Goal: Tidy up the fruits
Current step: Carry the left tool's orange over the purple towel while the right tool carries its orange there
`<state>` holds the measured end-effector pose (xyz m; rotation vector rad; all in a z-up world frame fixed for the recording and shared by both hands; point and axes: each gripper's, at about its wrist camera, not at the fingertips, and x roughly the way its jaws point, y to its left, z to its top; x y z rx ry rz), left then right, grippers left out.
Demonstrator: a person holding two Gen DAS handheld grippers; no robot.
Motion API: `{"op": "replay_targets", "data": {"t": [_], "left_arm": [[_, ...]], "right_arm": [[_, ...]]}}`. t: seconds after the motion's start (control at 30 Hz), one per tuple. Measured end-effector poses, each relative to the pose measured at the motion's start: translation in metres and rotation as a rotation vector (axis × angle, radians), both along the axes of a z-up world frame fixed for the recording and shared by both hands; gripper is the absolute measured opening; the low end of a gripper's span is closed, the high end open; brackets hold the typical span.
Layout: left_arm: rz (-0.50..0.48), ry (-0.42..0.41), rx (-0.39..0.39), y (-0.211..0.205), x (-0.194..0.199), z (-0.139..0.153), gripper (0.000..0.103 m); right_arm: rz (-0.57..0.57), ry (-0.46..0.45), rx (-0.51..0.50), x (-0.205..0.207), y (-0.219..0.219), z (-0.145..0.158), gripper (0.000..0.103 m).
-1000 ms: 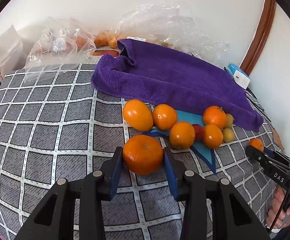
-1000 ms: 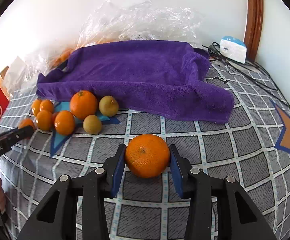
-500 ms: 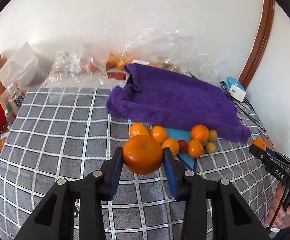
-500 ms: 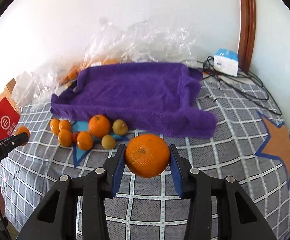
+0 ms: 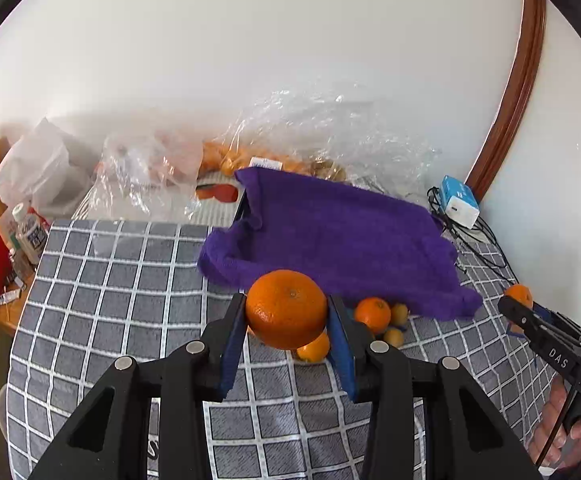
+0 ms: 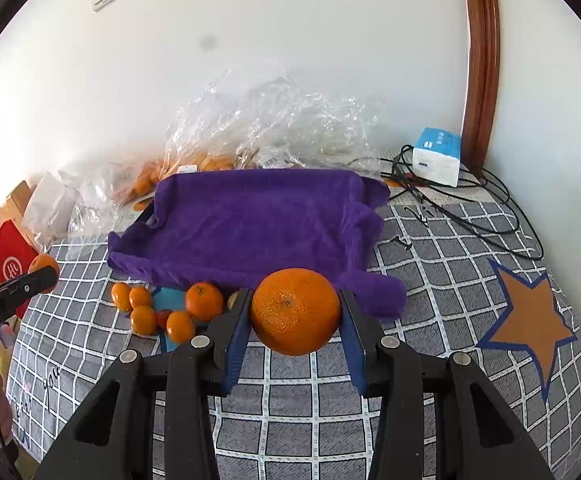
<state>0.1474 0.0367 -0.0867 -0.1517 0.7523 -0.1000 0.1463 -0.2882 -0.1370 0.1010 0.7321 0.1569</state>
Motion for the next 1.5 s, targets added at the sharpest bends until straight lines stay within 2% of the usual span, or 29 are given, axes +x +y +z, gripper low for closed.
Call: {"op": "replay_targets", "data": {"t": [0.43, 0.87, 1.13, 1.5], "left_arm": [[-0.007, -0.047, -0.007, -0.001, 0.023, 0.032, 0.038], [-0.013, -0.048, -0.012, 0.003, 0.049, 0.036, 0.038], [-0.03, -0.03, -0.005, -0.001, 0.079, 0.027, 0.038], [-0.049, -0.001, 0.018, -0.014, 0.126, 0.01, 0.038]], "right_arm": [[0.017, -0.036, -0.023, 0.019, 0.01, 0.026, 0.042], [0.014, -0.052, -0.033, 0.045, 0.018, 0.041, 0.042], [0.012, -0.036, -0.036, 0.069, 0.02, 0.035, 0.042], [0.012, -0.006, -0.053, 0.108, 0.024, 0.012, 0.042]]}}
